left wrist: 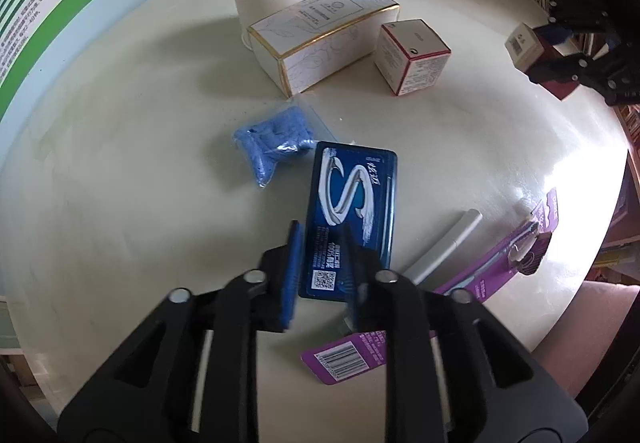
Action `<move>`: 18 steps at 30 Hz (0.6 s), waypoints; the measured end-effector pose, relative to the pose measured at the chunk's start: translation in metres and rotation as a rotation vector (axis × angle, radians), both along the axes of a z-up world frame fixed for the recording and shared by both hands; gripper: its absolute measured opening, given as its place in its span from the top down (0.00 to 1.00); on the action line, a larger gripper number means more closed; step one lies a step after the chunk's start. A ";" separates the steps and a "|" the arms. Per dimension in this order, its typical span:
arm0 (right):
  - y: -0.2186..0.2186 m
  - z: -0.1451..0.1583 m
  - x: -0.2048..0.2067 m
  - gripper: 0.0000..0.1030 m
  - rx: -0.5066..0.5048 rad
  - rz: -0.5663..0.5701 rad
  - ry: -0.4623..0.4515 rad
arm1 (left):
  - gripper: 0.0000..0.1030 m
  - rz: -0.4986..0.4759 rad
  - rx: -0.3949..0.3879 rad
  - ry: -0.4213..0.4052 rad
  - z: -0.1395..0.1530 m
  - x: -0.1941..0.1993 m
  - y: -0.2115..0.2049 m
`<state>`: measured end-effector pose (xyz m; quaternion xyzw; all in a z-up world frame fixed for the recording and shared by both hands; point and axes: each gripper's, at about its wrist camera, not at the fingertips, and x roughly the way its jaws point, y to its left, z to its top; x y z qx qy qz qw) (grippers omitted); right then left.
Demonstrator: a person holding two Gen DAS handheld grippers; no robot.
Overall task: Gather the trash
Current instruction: 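Grasp the navy blue tin with the left tool while the right tool grasps the pink box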
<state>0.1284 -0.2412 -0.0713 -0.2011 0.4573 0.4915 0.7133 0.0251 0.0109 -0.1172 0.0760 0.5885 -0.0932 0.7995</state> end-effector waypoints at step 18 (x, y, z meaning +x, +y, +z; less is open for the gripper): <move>0.001 -0.048 -0.010 0.33 -0.095 -0.025 -0.015 | 0.27 -0.056 0.022 0.037 -0.040 0.033 -0.024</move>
